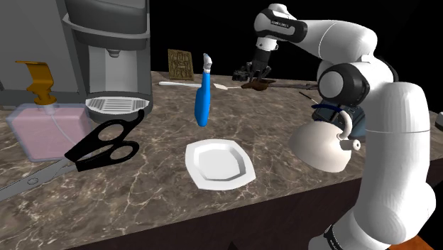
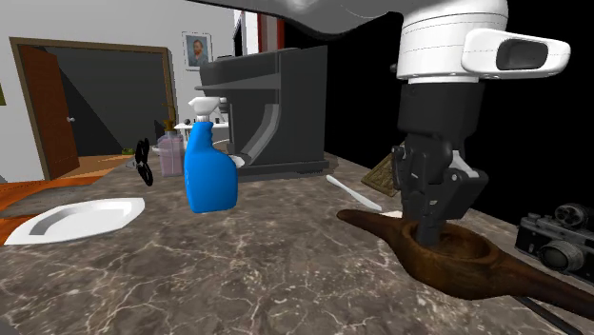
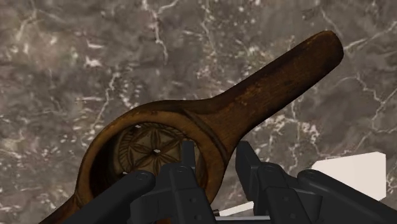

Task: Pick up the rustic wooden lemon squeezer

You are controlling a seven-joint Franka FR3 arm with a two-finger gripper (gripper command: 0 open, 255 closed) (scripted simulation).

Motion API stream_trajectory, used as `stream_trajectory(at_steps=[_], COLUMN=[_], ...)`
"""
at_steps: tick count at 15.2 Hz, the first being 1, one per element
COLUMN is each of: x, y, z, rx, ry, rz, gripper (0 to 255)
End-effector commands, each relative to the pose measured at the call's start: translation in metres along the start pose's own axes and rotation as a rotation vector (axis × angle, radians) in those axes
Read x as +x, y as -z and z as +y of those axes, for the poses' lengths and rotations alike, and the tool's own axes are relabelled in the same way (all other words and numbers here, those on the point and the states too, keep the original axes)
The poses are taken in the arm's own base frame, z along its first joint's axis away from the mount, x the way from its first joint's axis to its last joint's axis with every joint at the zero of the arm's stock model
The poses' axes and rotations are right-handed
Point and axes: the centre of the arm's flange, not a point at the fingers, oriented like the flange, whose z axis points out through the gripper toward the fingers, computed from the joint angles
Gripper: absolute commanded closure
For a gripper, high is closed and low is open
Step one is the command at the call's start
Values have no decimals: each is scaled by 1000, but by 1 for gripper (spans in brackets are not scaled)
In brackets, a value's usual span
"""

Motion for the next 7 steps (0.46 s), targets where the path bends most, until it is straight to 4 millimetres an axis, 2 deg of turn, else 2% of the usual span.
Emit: stream_trajectory(at_steps=[1,5,7], x=[0,-1,-1], y=[11,32,33], z=[0,-1,-1], rx=[0,0,0], ry=[0,0,0], rz=[0,0,0], gripper=[255,255,255])
